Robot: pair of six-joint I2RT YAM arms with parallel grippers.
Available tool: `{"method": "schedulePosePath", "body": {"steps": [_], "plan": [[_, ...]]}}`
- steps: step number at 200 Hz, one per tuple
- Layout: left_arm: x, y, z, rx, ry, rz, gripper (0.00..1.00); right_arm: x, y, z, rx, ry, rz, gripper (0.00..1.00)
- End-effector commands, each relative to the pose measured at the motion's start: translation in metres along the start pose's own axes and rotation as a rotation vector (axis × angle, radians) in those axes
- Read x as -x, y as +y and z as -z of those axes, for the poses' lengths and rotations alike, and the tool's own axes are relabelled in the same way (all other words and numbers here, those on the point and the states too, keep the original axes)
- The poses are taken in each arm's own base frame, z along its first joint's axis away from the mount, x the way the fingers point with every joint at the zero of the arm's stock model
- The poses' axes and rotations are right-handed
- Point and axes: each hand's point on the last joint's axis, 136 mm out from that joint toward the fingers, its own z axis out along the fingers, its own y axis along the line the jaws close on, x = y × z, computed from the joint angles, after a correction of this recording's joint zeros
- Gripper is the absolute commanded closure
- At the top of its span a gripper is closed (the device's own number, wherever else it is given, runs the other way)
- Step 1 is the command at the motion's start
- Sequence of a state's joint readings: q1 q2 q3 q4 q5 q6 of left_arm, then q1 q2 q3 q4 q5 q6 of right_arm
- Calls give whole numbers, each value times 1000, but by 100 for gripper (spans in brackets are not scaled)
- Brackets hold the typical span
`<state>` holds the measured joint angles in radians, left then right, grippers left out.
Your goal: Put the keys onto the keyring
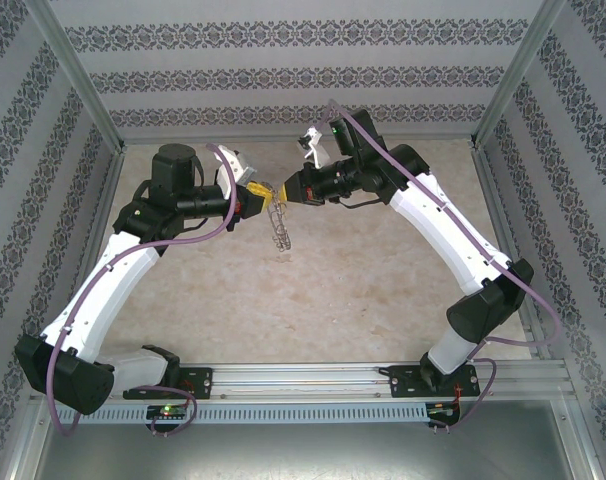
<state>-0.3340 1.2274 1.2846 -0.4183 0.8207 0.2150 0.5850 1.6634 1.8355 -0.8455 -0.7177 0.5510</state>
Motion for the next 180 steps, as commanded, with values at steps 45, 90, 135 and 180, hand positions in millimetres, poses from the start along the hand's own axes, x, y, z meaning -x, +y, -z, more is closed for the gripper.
{"method": "schedulePosePath", "body": {"steps": [45, 90, 135, 180], "plan": [[27, -17, 10, -34, -98, -124, 100, 1, -11, -2, -29, 14, -46, 100], [29, -17, 10, -33, -101, -127, 100, 2, -20, -1, -55, 8, -65, 96], [32, -18, 11, -36, -109, -132, 100, 6, -13, 1, -18, -3, -57, 83], [32, -18, 11, -39, -111, -130, 100, 18, -3, 22, -25, -85, 50, 69]]}}
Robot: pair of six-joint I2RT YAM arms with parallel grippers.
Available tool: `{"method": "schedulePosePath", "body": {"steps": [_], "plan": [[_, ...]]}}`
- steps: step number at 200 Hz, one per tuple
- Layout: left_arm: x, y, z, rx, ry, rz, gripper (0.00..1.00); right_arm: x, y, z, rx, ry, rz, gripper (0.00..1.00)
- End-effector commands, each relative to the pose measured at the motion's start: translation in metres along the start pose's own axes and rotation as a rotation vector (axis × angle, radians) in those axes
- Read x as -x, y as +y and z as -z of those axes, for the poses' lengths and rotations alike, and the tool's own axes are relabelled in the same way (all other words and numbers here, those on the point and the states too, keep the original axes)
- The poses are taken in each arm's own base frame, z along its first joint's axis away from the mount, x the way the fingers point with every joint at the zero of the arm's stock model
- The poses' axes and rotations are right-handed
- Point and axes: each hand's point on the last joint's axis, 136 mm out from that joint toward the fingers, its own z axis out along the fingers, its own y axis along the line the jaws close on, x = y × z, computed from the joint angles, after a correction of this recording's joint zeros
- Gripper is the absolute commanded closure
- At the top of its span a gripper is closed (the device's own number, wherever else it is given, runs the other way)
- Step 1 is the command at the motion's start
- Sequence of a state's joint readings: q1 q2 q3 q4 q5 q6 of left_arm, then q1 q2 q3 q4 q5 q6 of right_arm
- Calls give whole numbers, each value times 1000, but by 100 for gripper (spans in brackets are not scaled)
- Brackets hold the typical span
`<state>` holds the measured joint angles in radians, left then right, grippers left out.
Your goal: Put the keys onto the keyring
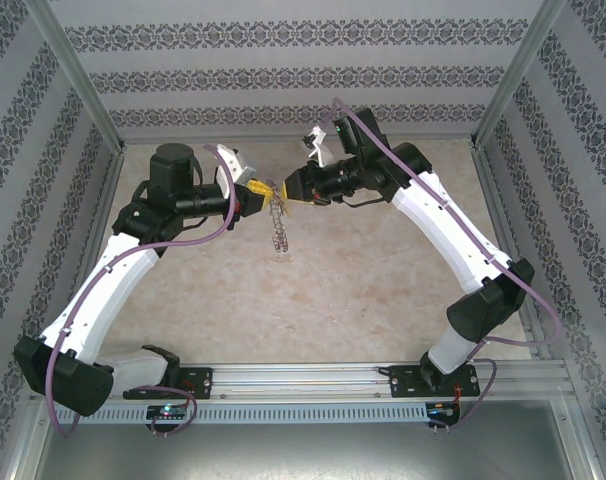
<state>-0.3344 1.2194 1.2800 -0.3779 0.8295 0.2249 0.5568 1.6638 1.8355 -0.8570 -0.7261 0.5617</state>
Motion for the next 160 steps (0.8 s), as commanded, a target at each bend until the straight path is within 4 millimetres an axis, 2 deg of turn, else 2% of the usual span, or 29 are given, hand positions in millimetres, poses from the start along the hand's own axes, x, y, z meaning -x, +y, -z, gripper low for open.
{"method": "schedulePosePath", "body": {"steps": [1, 19, 46, 80, 113, 160], "plan": [[25, -16, 9, -38, -79, -89, 100, 14, 6, 17, -17, -79, 87, 69], [27, -17, 10, -40, -85, -91, 100, 18, 17, 30, -29, -126, 188, 68], [34, -21, 12, -61, -106, -87, 100, 12, 44, 53, -22, -217, 507, 63], [45, -31, 16, -105, -137, -72, 100, -2, 71, 85, 18, -364, 838, 44], [65, -41, 22, -170, -187, -51, 100, -5, 86, 96, 113, -366, 901, 41], [95, -51, 29, -253, -262, -29, 100, 5, 92, 89, 168, -366, 900, 41]]}}
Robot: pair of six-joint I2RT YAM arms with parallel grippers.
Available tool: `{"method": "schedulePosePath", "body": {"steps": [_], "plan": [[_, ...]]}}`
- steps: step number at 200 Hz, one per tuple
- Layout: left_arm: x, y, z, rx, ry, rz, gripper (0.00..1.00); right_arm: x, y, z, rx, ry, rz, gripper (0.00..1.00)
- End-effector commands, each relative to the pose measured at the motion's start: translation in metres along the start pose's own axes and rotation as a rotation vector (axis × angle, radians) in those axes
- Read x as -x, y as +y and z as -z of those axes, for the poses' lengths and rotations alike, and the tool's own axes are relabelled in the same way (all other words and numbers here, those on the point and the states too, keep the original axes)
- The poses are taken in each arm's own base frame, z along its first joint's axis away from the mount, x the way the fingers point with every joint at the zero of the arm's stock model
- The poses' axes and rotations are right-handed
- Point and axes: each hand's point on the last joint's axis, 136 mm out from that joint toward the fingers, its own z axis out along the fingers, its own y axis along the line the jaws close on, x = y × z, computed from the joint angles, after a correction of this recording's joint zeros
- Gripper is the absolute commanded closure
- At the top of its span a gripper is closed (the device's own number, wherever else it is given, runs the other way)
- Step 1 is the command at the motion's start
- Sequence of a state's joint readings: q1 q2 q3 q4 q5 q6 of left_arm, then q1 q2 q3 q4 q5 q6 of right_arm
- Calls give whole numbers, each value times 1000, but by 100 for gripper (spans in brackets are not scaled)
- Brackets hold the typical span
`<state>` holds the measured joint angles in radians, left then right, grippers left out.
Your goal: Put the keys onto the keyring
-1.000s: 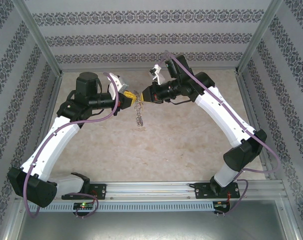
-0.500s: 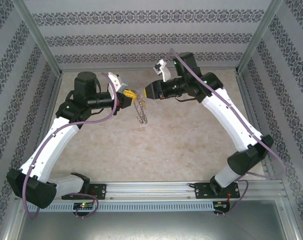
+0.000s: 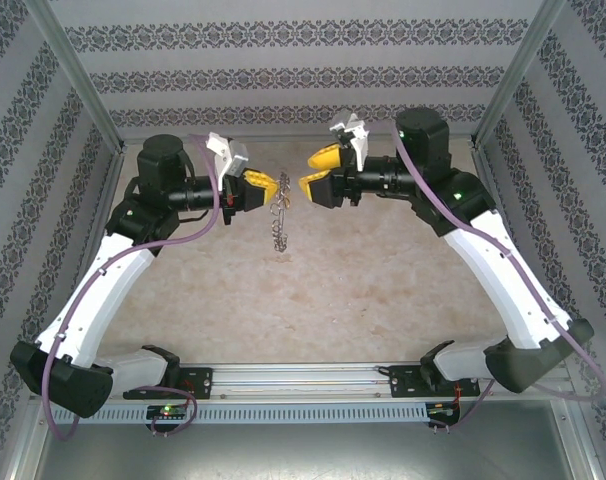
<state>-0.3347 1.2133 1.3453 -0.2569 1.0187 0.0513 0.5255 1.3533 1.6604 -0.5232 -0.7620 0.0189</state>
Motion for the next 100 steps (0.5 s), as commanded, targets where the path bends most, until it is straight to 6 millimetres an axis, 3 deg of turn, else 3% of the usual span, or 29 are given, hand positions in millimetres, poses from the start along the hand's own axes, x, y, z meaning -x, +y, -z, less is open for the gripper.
{"method": "schedulePosePath", "body": {"steps": [1, 100], "plan": [[43, -22, 5, -90, -107, -61, 100, 13, 3, -2, 51, -38, 48, 41], [51, -22, 4, -99, -130, -43, 100, 18, 11, -12, 163, -51, 28, 52]]}}
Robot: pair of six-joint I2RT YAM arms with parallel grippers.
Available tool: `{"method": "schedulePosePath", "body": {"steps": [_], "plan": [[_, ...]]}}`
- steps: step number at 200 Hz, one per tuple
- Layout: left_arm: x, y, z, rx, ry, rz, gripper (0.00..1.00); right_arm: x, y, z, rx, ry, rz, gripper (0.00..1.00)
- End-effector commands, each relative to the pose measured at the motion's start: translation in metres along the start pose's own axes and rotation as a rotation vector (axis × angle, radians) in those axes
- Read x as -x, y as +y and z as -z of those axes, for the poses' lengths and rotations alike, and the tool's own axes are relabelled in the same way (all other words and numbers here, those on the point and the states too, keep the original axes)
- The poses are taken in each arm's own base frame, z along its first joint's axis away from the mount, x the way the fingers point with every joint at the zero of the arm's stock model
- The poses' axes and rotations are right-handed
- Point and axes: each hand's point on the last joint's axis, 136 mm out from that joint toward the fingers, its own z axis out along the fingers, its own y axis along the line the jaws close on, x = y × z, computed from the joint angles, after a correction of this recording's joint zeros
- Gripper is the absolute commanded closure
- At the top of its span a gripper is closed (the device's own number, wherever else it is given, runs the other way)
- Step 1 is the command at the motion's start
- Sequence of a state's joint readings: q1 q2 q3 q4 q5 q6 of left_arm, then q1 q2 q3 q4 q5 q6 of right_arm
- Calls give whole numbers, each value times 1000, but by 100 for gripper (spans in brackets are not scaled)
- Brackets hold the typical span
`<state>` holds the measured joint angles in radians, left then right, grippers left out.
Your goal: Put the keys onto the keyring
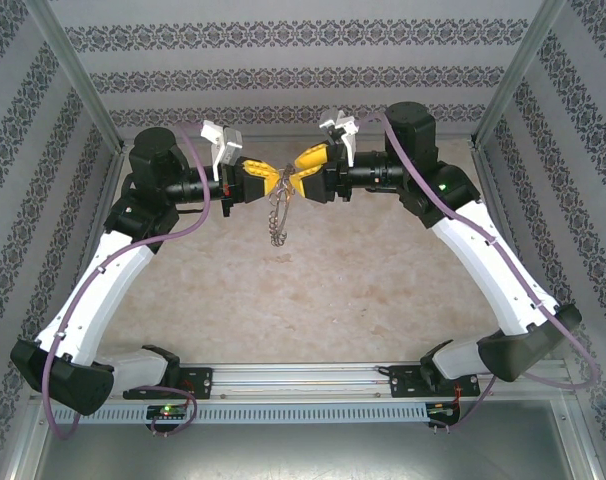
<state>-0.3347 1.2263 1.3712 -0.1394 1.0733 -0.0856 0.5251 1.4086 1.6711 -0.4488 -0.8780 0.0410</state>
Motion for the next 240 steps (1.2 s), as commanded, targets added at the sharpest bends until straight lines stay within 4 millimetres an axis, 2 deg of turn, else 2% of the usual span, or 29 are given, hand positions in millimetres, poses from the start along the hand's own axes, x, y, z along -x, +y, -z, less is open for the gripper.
{"method": "schedulePosePath", "body": {"steps": [1, 82, 136, 147, 180, 240], "plan": [[24, -14, 1, -47, -55, -71, 100, 14, 6, 1, 49, -32, 29, 53], [24, -16, 0, -70, -52, -69, 100, 12, 0, -9, 46, -20, 38, 58], [23, -13, 0, -64, -47, -69, 100, 12, 7, -10, 94, -11, 46, 81], [23, -12, 0, -63, -47, -69, 100, 13, 10, -11, 110, -12, 46, 80], [23, -11, -1, -67, -50, -69, 100, 11, 12, -11, 122, -4, 33, 71], [28, -13, 2, -70, -69, -68, 100, 4, 9, -13, 118, 14, 23, 73]]}}
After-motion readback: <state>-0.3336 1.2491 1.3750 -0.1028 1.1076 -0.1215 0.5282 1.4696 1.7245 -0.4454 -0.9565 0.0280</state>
